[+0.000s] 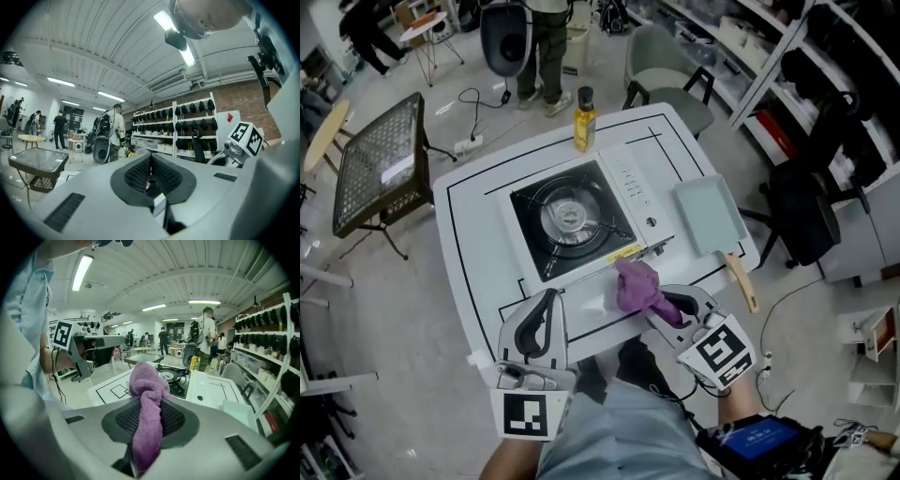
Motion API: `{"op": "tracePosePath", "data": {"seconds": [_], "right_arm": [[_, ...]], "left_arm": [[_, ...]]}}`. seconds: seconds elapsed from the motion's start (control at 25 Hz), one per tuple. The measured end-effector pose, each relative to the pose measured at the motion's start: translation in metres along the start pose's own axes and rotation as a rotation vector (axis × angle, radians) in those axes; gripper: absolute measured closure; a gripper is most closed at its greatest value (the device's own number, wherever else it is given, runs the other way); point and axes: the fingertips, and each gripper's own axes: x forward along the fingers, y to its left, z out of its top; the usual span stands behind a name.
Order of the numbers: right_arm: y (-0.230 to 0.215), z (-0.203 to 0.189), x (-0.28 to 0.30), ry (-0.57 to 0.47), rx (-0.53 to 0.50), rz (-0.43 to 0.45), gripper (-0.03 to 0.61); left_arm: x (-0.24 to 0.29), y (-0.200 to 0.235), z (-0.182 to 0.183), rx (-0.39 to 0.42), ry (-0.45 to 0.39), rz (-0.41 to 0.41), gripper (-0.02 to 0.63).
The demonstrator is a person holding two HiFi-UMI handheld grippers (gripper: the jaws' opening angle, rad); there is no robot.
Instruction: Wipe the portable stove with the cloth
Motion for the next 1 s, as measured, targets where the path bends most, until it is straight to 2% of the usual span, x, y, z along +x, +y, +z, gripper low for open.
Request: {"op": "tracePosePath", "data": {"seconds": [0.12,0.28,0.6,0.72,1.0], "right_arm": [[-0.019,0.004,-0.019,-0.008,0.036,-0.058,0.465],[-0.050,-0.001,-0.023,-0.008,0.071,-0.079,0.465],[-0.109,-0.021,0.012,0.085,0.204,0.033,0.469],[-0.130,-0.024,0.027,0.133,0.231,0.071,0.469],[-0.159,-0.028,0.053,0.224,0.261,0.141,0.469]], "left_arm": [[0.009,-0.012,0.018,0.057,-0.047,-0.040,0.595],[0.034,-0.021,0.020,0.081,-0.042,-0.063,0.595],[0.101,-0.011,0.005,0.030,0.040,-0.031,0.595],[0.127,-0.007,0.011,0.012,0.010,-0.030,0.595],[0.157,0.014,-0.005,-0.027,0.071,0.057,0.595]]}}
